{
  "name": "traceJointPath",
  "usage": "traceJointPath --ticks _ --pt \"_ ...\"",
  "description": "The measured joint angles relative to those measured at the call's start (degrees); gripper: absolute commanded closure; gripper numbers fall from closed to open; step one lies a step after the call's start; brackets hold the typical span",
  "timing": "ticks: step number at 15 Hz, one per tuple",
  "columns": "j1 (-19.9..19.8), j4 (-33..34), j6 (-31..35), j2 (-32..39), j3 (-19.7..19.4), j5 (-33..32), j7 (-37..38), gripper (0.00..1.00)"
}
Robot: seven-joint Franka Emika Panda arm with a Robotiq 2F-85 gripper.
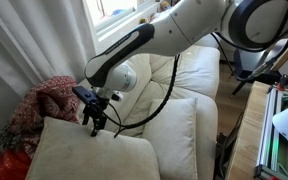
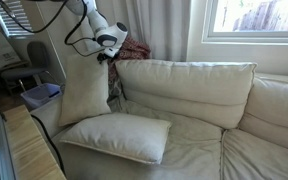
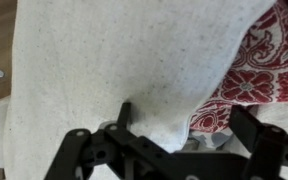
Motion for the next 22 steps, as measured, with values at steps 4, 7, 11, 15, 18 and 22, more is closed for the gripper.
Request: traceJointPath --ticks 4,7,11,15,18,22 --pt "-0.3 3.5 -0.4 3.8 1.8 0.5 0.0 0.51" --pt "-1.3 4.7 -4.3 4.7 2.5 0.6 0.2 0.73" --pt "-4.0 5.9 -15.4 4.2 2.6 0.6 0.5 0.98" --pt "-7.1 5.7 -27.1 2.3 3.1 0.3 -0.1 0.97" --pt "-8.0 4.7 -32.9 -0.6 3.1 -0.1 0.2 0.97" --pt "-7.9 2.6 -37.6 -5.9 3.1 -2.0 2.2 0.97"
